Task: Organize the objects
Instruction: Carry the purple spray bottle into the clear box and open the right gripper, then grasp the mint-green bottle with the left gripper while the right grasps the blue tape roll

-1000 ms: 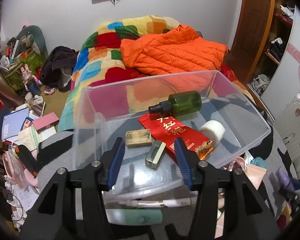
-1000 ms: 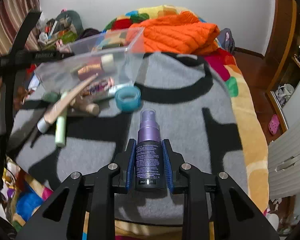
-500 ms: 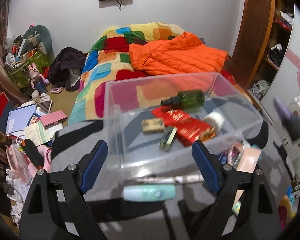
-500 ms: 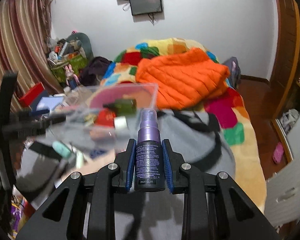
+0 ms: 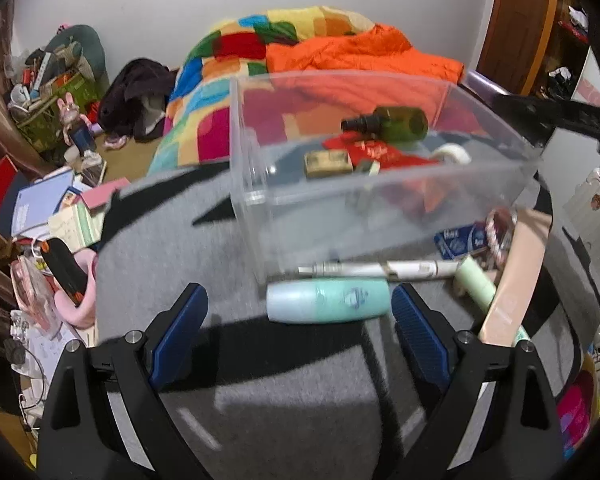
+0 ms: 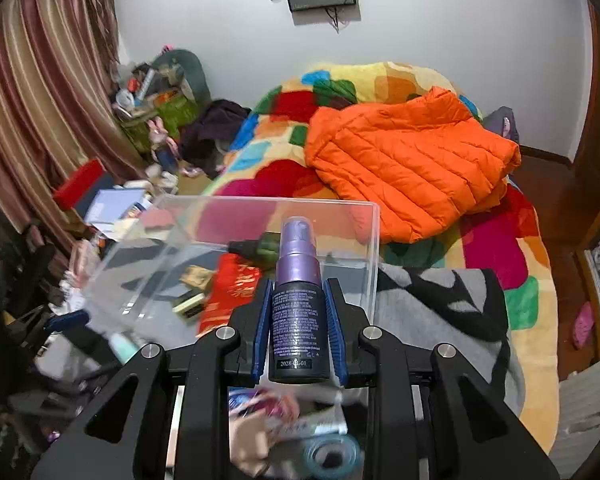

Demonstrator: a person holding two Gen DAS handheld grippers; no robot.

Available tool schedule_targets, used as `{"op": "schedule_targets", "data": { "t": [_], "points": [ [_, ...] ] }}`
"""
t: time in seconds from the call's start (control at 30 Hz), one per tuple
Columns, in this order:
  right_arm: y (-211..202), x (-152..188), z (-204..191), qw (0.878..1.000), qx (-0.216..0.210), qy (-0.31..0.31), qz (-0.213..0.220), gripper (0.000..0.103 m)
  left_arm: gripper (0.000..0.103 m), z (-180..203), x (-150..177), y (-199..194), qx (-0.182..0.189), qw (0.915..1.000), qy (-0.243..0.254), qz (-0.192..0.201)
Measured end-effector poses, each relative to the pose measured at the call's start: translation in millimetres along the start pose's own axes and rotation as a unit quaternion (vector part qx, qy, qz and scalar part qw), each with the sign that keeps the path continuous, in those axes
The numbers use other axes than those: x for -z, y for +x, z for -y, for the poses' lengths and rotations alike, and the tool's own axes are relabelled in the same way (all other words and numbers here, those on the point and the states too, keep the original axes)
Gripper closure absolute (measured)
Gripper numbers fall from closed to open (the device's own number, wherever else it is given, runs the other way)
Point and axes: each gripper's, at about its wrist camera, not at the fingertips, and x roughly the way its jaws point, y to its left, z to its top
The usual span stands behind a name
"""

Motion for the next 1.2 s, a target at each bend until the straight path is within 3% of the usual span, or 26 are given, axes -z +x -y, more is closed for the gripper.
{"op": "schedule_targets", "data": {
  "t": [0.2,0.43,0.5,0.67,0.77,0.87,1.07,1.2],
  "points": [
    [32.6,0.0,-4.3,0.999,0.014,-0.007,-0.036,0.080,0.009,3.2,5.3,15.6,0.010,0.9994,0.004,-0.033],
    [39.4,6.3,-12.3,0.998,0.028,-0.031,-0.049,0.080,0.009,5.9,-0.2,27.7,0.019,0.9984,0.006,-0.053],
    [35.1,7.2,-12.8,0.998,0.029,-0.033,-0.046,0.078,0.009,7.4,-2.8,29.2,0.023,0.9983,0.007,-0.053],
    [6.8,10.0,-11.6,0.999,0.022,-0.031,-0.021,0.063,0.009,10.3,-5.8,29.9,0.022,0.9986,0.007,-0.047],
    [-17.6,18.2,-12.3,1.000,0.011,-0.028,-0.003,0.057,0.020,9.7,-7.1,29.9,0.027,0.9987,0.006,-0.043],
    [-40.3,33.1,-14.8,1.000,0.002,-0.030,0.007,0.055,0.030,9.4,-6.7,27.4,0.027,0.9990,0.006,-0.036],
    [-58.5,66.1,-15.6,0.999,0.030,-0.037,0.004,0.053,0.030,4.5,0.2,17.2,0.030,0.9992,-0.007,-0.026],
    [-49.0,87.0,1.7,0.999,0.041,-0.016,-0.023,0.053,0.030,-0.5,7.6,3.7,0.031,0.9992,-0.022,-0.014]
  ]
}}
